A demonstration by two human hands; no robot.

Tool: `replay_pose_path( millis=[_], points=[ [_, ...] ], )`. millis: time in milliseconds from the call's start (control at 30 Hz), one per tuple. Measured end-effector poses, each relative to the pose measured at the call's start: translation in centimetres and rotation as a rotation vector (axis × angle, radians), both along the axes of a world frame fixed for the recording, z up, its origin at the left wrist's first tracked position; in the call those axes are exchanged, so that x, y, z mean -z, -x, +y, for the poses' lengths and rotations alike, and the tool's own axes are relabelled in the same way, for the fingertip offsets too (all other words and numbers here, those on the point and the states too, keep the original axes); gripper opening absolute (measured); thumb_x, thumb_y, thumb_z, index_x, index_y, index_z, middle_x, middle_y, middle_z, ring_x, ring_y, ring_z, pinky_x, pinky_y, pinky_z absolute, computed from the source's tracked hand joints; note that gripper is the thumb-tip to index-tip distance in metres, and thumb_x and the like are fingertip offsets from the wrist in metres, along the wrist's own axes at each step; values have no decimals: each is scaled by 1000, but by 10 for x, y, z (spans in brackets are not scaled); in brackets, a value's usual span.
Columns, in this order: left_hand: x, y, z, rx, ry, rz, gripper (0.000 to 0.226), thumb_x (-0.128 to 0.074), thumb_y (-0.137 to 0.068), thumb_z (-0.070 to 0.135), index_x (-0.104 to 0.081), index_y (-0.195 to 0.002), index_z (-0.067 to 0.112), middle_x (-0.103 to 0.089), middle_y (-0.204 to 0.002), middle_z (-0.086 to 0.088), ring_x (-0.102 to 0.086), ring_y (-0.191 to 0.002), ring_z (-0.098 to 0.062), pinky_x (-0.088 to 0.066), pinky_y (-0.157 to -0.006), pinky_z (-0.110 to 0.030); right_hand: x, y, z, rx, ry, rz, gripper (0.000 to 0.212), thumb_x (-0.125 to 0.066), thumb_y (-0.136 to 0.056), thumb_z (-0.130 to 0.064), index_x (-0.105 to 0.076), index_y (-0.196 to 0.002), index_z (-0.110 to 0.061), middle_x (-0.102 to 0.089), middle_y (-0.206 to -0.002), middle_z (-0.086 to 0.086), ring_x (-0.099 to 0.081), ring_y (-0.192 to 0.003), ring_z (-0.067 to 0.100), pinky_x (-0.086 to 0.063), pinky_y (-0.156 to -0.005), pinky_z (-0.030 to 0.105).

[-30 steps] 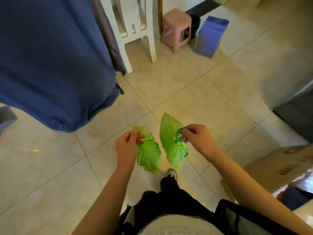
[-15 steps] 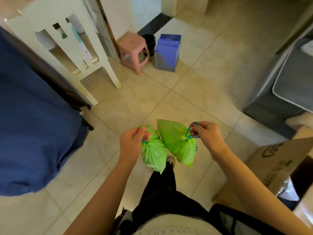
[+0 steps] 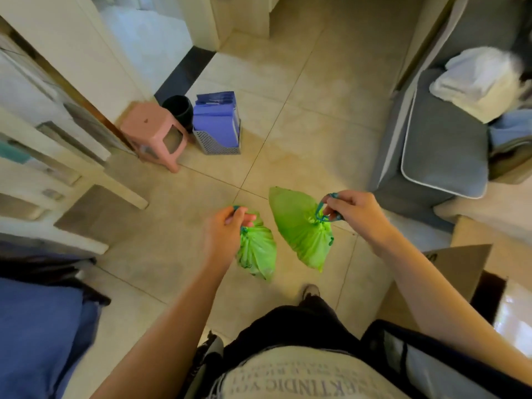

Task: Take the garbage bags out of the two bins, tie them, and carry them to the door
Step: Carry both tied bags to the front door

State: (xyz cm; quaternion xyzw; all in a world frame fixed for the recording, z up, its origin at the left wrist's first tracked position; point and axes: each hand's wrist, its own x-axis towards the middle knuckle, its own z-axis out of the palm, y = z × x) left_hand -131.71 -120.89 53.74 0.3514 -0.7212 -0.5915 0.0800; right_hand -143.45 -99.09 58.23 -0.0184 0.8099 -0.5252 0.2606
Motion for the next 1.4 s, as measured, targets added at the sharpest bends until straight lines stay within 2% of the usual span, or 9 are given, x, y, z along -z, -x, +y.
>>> replay_pose_path(
  millis=[267, 433, 533, 600, 767, 900, 1167, 1267, 1400],
  points=[
    [11, 176, -11, -116, -29, 7, 28, -53, -85, 20, -70, -64, 26, -75, -68, 11, -69, -63, -1, -47, -56, -7, 9, 171, 13, -74, -5, -18, 20, -60, -89, -16, -71, -80, -1, -70, -65, -5, -63, -62, 7, -52, -71, 23],
    [11, 279, -18, -165, -43, -4, 26, -52, -82, 22, -70, -65, 28, -76, -71, 8, -71, -70, -7, -52, -73, -28, 11, 276, 11, -128, -25, -15, 21, -59, -90, -19, -71, -75, -9, -71, -61, -9, -64, -59, 1, -53, -71, 23],
    [5, 338, -21, -148, -23, 2, 27, -52, -82, 25, -72, -65, 30, -75, -69, 9, -71, -73, -13, -52, -77, -31, 16, 335, 6, -73, -25, -12, 27, -56, -90, -14, -71, -68, -14, -72, -61, -9, -64, -58, 4, -53, -69, 22],
    [4, 380, -26, -118, 0, -2, 30, -52, -85, 26, -72, -64, 35, -75, -70, 11, -70, -75, -13, -51, -76, -28, 21, 375, 2, -33, -4, -22, 33, -52, -92, -10, -70, -65, -17, -72, -61, -8, -63, -55, 5, -52, -62, 17],
    [9, 487, -51, -131, -32, -9, 24, -54, -89, 16, -72, -72, 14, -76, -70, 8, -68, -67, -1, -46, -65, -14, 34, 476, -16, 46, 36, -53, 33, -48, -93, -5, -70, -70, -11, -70, -56, -2, -62, -51, 8, -52, -59, 19],
    [11, 573, -69, -62, -60, -41, 24, -53, -91, 15, -73, -78, 14, -75, -69, 12, -67, -64, 4, -43, -56, -3, 35, 557, -41, 112, 35, -58, 29, -50, -92, -3, -69, -71, -8, -69, -53, -5, -60, -48, 4, -52, -55, 14],
    [2, 752, -111, 9, -135, -86, 23, -52, -94, 14, -71, -81, 18, -76, -69, 8, -70, -70, -2, -48, -68, -22, 31, 722, -77, 240, 73, -45, 28, -50, -92, 2, -69, -73, -4, -68, -54, -5, -61, -49, 0, -52, -55, 13],
    [-1, 819, -125, 41, -127, -86, 22, -50, -95, 13, -69, -86, 17, -75, -68, 10, -69, -70, 2, -48, -67, -18, 23, 783, -87, 273, 102, -14, 28, -50, -92, 3, -69, -74, -3, -68, -60, -1, -61, -50, 1, -52, -55, 12],
    [1, 909, -146, -41, -118, -69, 20, -51, -93, 8, -71, -92, 7, -74, -67, 8, -67, -63, 7, -46, -54, -4, 21, 870, -103, 231, 122, 11, 27, -50, -92, 3, -69, -73, -2, -69, -67, 2, -61, -52, 0, -50, -56, 11]
  ],
)
